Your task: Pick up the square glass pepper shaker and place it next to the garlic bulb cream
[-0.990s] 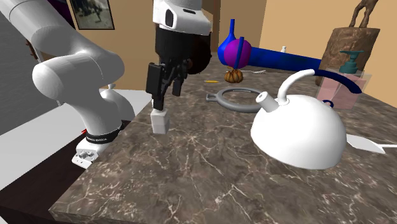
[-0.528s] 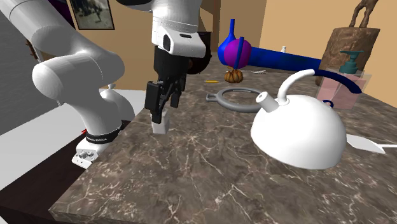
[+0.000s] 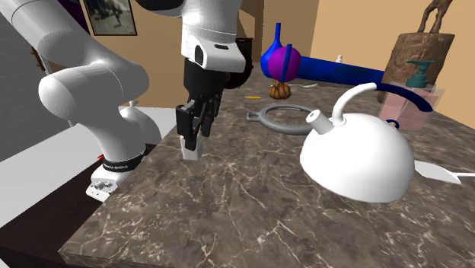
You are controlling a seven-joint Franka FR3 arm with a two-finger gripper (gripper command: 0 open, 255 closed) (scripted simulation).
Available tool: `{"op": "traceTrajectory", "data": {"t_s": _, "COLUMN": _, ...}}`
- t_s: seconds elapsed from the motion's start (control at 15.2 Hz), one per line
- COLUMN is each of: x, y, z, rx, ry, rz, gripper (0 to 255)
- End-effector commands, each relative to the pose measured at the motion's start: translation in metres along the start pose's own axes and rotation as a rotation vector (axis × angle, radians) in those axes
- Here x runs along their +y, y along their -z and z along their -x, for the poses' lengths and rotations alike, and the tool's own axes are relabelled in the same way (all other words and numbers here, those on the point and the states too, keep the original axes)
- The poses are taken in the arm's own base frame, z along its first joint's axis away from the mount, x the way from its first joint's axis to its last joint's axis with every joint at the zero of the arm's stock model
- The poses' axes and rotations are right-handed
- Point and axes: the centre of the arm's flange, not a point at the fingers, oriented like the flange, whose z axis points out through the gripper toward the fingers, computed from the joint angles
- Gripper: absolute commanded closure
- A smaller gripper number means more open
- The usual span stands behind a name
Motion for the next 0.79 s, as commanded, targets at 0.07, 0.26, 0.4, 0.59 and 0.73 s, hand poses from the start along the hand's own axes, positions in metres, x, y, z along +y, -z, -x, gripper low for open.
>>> {"op": "traceTrajectory", "data": {"t_s": 0.07, "x": 0.000, "y": 0.000, "z": 0.000, "rx": 0.000, "ry": 0.000, "rz": 0.000, "gripper": 255}}
{"op": "traceTrajectory", "data": {"t_s": 0.26, "x": 0.000, "y": 0.000, "z": 0.000, "rx": 0.000, "ry": 0.000, "rz": 0.000, "gripper": 255}}
{"op": "traceTrajectory", "data": {"t_s": 0.4, "x": 0.000, "y": 0.000, "z": 0.000, "rx": 0.000, "ry": 0.000, "rz": 0.000, "gripper": 255}}
{"op": "traceTrajectory", "data": {"t_s": 0.59, "x": 0.000, "y": 0.005, "z": 0.001, "rx": 0.000, "ry": 0.000, "rz": 0.000, "gripper": 255}}
{"op": "traceTrajectory", "data": {"t_s": 0.73, "x": 0.001, "y": 0.015, "z": 0.003, "rx": 0.000, "ry": 0.000, "rz": 0.000, "gripper": 255}}
